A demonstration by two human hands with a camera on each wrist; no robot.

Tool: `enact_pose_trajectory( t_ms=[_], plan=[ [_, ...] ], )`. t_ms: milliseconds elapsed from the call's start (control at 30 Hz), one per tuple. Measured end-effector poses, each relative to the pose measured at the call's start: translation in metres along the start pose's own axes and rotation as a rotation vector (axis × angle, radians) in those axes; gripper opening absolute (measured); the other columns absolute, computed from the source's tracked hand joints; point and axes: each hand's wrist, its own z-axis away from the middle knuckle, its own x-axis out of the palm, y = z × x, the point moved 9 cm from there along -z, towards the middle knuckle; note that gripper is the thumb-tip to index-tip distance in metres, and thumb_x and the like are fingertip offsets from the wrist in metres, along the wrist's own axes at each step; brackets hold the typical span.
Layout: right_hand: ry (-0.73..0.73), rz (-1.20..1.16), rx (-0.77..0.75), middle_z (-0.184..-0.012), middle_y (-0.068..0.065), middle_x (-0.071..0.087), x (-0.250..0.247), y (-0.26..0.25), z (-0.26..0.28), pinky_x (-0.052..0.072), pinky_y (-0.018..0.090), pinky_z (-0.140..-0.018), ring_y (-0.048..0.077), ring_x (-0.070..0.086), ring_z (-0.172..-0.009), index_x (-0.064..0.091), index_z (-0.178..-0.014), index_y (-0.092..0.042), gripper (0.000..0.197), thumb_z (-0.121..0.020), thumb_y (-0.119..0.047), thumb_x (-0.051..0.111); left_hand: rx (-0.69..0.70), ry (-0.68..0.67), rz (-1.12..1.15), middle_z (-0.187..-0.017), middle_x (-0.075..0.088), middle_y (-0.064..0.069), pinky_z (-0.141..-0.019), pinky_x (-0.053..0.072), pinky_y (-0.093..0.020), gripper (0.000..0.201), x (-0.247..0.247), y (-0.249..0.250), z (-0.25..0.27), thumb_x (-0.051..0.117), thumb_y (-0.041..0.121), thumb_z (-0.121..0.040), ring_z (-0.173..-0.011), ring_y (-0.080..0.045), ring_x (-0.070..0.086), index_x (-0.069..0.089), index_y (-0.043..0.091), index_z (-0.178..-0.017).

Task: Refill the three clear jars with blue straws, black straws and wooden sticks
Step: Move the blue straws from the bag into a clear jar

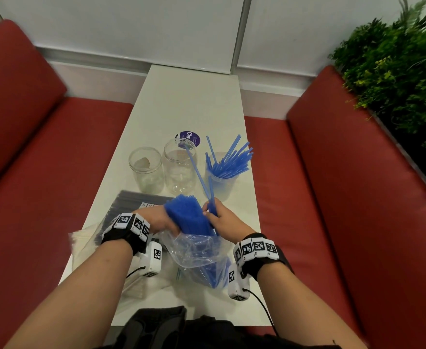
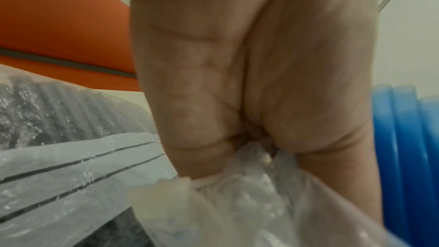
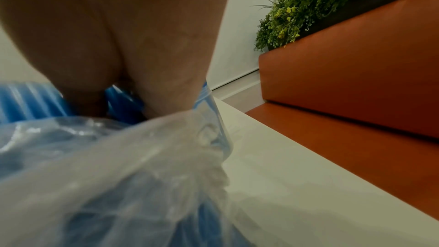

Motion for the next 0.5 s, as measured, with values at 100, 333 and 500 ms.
enact_pose_trajectory(
  t_ms=[100, 333, 500],
  plan=[
    [0.090, -0.144, -0.026, -0.078, -0.006, 0.057, -0.008, -0.008, -0.001, 0.049, 0.029, -0.072, 0.007, 0.053, -0.068, 0.055, -0.098, -0.023, 0.012, -0.102, -0.033, 0.057, 0.010, -0.002, 0.026, -0.110, 0.072, 0.001, -0.102, 0.050, -0.045, 0.054, 0.001, 0.001, 0.001, 0.087, 0.020, -0.050, -0.107, -0.020, 0.066, 0.075, 0.026, -0.102],
    [0.321, -0.427, -0.127, -0.061, -0.003, 0.057, -0.041, -0.047, -0.004, 0.049, 0.029, -0.056, 0.014, 0.053, -0.054, 0.058, -0.081, -0.018, 0.032, -0.091, -0.046, 0.071, 0.035, -0.025, 0.048, -0.106, 0.074, 0.004, -0.102, 0.051, -0.046, 0.048, 0.004, 0.003, 0.003, 0.087, 0.014, -0.056, -0.106, -0.019, 0.066, 0.075, 0.027, -0.101],
    [0.395, -0.603, -0.204, -0.056, -0.006, 0.039, -0.081, -0.099, -0.008, 0.030, 0.025, -0.043, 0.011, 0.033, -0.047, 0.049, -0.076, -0.021, 0.035, -0.090, -0.040, 0.075, 0.036, -0.012, 0.011, -0.108, 0.074, 0.000, -0.103, 0.050, -0.047, 0.045, 0.003, 0.005, 0.005, 0.086, 0.012, -0.059, -0.107, -0.022, 0.066, 0.075, 0.024, -0.101]
  ],
)
